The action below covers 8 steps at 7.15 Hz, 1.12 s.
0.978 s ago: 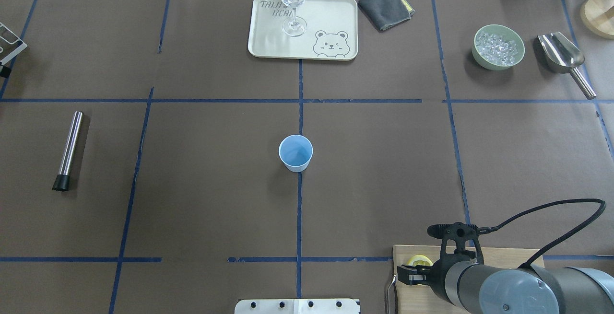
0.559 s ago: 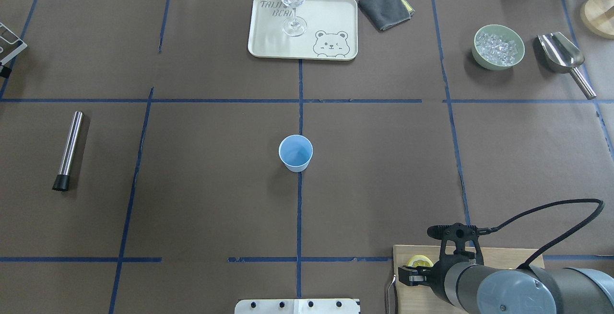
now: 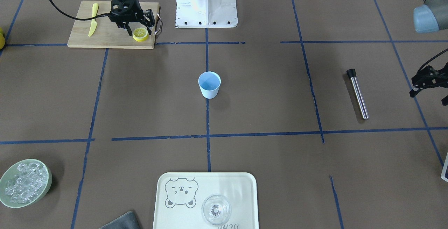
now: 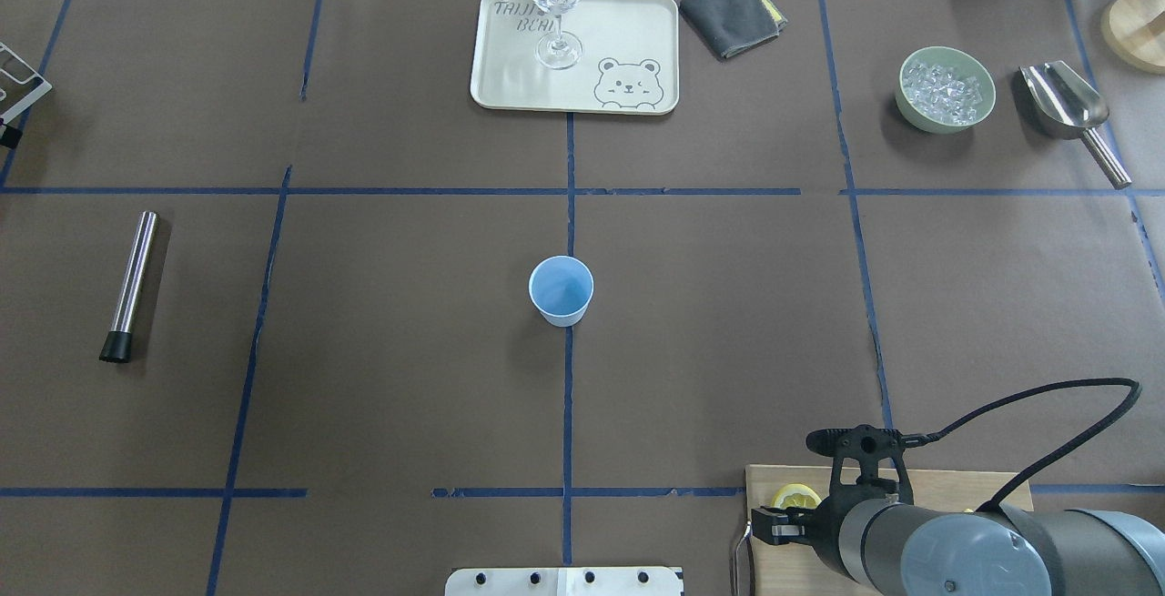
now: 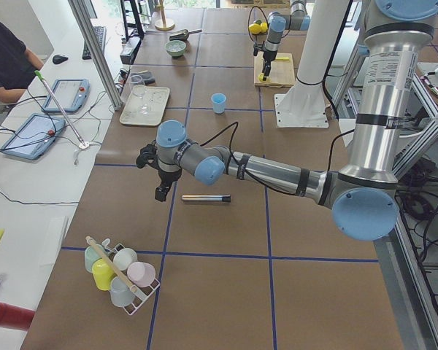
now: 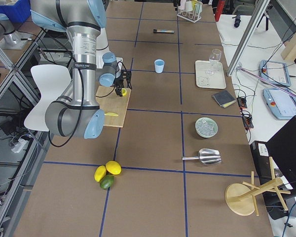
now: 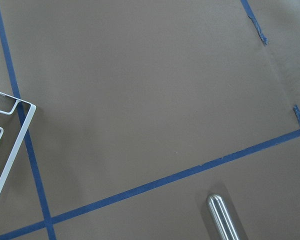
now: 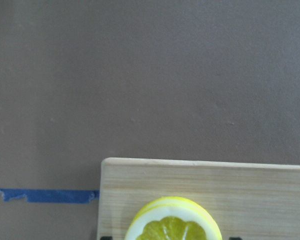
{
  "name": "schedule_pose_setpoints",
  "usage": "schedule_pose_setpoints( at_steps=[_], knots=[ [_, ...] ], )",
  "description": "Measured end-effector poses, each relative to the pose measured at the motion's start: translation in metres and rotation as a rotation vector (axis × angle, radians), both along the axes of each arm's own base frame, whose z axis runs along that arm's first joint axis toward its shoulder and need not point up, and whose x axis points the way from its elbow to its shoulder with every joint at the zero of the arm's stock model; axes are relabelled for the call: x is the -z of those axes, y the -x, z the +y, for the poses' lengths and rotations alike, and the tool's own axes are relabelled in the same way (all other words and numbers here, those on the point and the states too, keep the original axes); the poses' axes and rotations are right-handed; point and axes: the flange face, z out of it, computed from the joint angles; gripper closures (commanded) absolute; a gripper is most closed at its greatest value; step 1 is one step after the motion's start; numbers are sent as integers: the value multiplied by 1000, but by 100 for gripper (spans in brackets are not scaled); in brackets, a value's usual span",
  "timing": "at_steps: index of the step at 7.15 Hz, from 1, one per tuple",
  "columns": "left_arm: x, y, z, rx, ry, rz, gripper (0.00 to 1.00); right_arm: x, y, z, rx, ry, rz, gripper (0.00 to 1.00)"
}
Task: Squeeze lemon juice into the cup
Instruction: 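Grasp the lemon slice with the right gripper and lift it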
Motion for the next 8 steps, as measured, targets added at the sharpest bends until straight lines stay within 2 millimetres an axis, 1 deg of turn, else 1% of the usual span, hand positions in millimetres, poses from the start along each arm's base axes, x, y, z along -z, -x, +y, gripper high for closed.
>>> schedule_pose_setpoints(
  at_steps=[1, 2, 4, 8],
  knots=[
    [0, 0, 0, 0, 0, 0, 0, 1, 1, 0, -1, 0, -2, 45],
    [0, 0, 0, 0, 0, 0, 0, 1, 1, -1, -2, -1, -2, 51],
    [1, 0, 0, 0, -1, 0, 0, 2, 0, -3, -6, 0, -3, 52],
    [5, 1, 1, 4, -4, 4, 0, 7, -10, -10, -20, 0, -13, 49]
  ],
)
